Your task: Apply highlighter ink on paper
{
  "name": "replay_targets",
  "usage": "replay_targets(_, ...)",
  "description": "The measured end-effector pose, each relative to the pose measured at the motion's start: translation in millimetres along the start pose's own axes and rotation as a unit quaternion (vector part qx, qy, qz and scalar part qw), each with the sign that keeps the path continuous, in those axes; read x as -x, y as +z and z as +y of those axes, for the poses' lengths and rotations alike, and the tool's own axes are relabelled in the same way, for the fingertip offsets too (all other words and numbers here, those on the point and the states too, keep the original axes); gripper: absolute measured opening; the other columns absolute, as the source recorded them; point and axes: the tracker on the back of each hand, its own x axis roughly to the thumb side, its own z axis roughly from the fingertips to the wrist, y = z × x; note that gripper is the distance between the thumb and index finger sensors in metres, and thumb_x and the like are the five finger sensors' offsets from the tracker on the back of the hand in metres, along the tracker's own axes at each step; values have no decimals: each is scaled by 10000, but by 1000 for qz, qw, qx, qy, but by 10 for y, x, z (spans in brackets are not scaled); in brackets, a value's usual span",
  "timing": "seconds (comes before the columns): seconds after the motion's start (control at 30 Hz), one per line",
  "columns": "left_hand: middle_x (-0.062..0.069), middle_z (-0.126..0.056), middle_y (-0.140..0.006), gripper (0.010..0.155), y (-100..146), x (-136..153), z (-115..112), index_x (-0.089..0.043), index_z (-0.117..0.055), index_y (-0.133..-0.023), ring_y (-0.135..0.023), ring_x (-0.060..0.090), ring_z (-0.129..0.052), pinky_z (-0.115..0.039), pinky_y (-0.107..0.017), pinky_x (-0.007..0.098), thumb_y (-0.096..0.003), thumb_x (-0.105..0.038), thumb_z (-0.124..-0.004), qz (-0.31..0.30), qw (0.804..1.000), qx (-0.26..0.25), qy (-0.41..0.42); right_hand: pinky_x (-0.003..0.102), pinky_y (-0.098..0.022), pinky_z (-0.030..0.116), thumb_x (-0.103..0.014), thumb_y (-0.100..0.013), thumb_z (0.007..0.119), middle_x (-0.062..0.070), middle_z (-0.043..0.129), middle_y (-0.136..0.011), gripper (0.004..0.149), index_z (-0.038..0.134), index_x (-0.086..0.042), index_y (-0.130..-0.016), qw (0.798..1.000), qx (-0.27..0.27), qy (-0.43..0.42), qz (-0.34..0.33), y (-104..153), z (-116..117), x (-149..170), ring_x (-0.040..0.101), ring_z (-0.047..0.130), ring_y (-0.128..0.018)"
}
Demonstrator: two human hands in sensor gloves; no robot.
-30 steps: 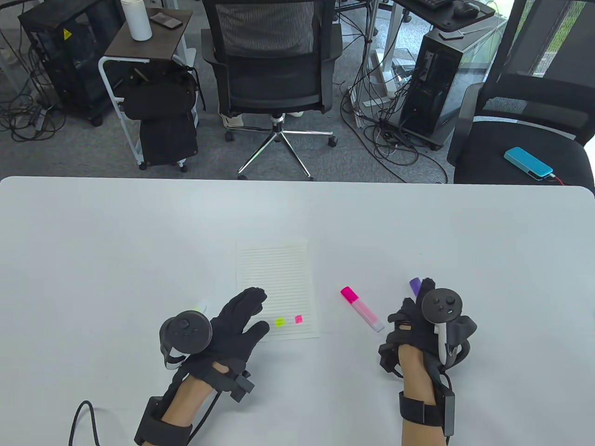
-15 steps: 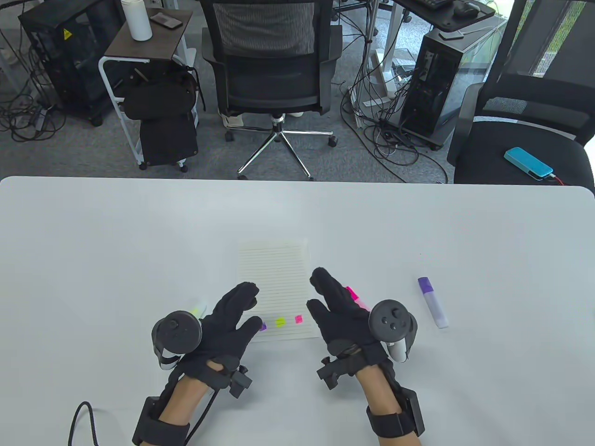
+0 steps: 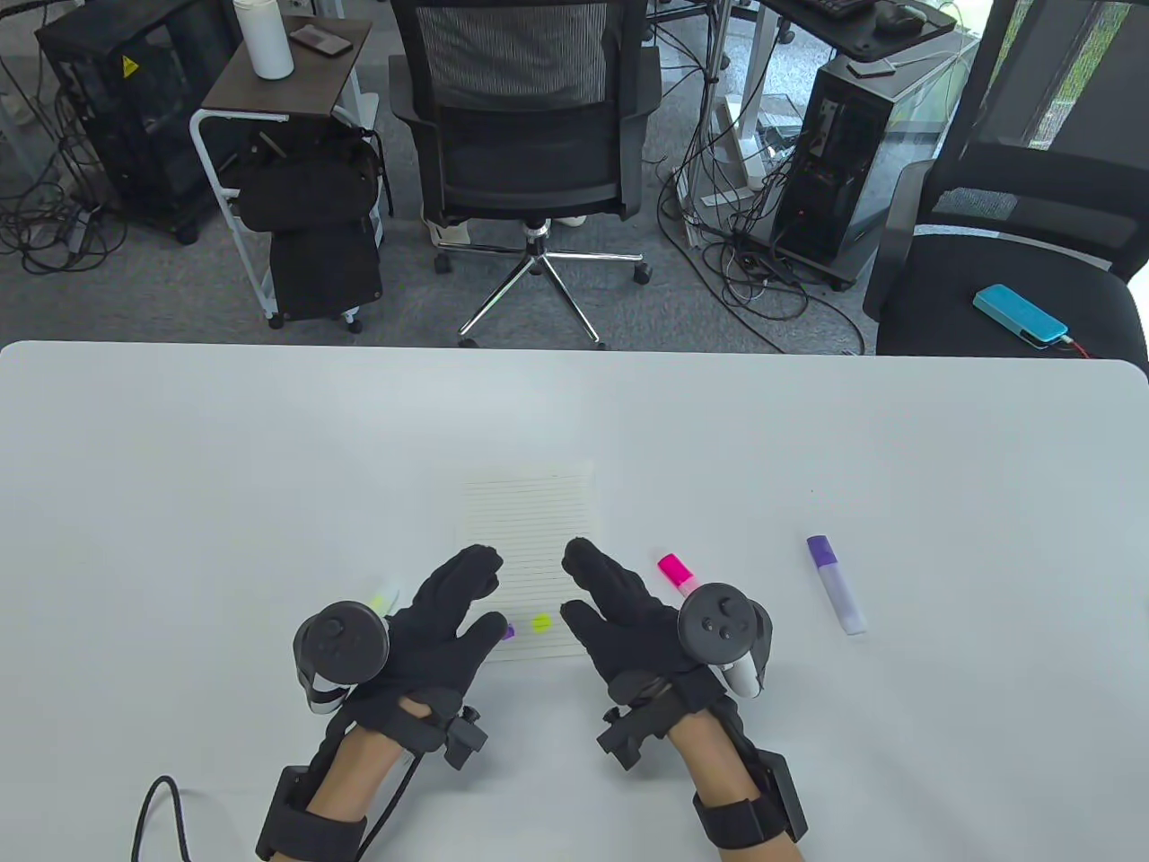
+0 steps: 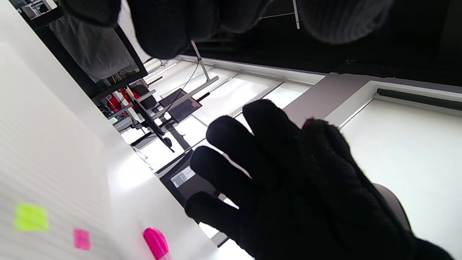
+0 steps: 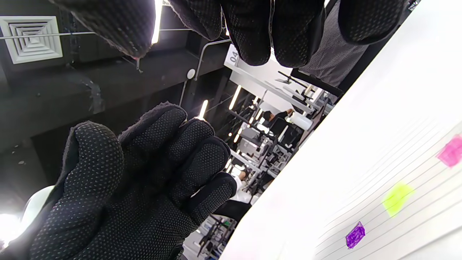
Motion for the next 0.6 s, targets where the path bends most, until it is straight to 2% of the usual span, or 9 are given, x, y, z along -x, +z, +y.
replay_targets(0.6,133,-548,-1085,743,7,23,-11,-187,-518,-1053,-911,347,-760,-630,-656,627,-447,-573,-704,2,1000,3,-12,717,-626,568,-473,-520,718,161,620,-1113,639,516,-241,-1081,1000,-11,3,7,-10,10,46,502,669,-949)
